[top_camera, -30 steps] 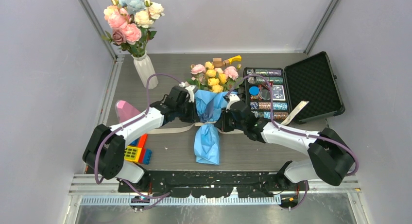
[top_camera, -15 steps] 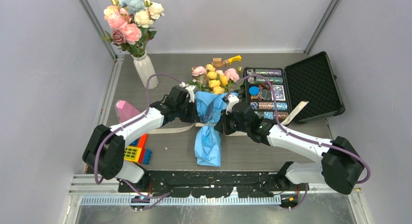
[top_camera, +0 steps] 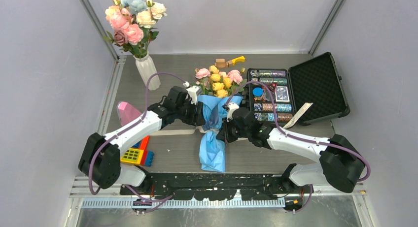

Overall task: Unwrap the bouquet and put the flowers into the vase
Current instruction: Untie the ribbon from the wrapping paper.

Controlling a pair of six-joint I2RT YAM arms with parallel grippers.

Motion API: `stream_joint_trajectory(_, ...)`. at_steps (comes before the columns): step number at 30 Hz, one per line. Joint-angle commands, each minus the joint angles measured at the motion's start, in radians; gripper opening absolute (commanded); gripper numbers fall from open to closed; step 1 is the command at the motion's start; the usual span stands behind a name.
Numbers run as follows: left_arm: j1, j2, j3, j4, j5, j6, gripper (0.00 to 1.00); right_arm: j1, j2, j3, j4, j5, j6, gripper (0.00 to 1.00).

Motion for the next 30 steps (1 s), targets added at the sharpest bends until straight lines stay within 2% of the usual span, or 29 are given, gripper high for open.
stream_joint_trajectory(1, 0.001, -0.066, 0.010, 0.005, 0.062, 0.081, 0.54, 0.008, 0.007, 0.001, 0.091, -0.024, 0.031, 0.00)
stream_joint_trajectory(5, 0.001, -0.056, 0.002, 0.049, 0.094, 0.097, 0.69, 0.008, 0.006, 0.006, 0.090, -0.021, 0.029, 0.00)
stream_joint_trajectory(8, -0.003, -0.022, 0.010, 0.072, 0.128, 0.102, 0.76, 0.008, 0.004, 0.007, 0.090, -0.021, 0.029, 0.00)
stream_joint_trajectory(13, -0.017, 0.035, 0.024, 0.088, 0.117, 0.124, 0.82, 0.008, -0.005, -0.001, 0.091, -0.014, 0.036, 0.00)
stream_joint_trajectory(17, -0.025, 0.074, 0.030, 0.111, 0.095, 0.124, 0.82, 0.008, -0.024, -0.011, 0.093, -0.020, 0.045, 0.00)
stream_joint_trajectory(19, -0.030, 0.087, 0.029, 0.132, 0.094, 0.116, 0.74, 0.008, -0.033, -0.019, 0.093, -0.025, 0.050, 0.00)
stream_joint_trajectory(21, -0.032, 0.091, 0.029, 0.150, 0.094, 0.107, 0.60, 0.008, -0.041, -0.031, 0.092, -0.030, 0.059, 0.00)
stream_joint_trajectory(26, -0.033, 0.085, 0.013, 0.166, 0.092, 0.101, 0.38, 0.008, -0.082, -0.076, 0.091, -0.044, 0.088, 0.00)
stream_joint_trajectory(30, -0.033, 0.077, 0.000, 0.151, 0.063, 0.089, 0.16, 0.010, -0.129, -0.101, 0.084, -0.059, 0.109, 0.00)
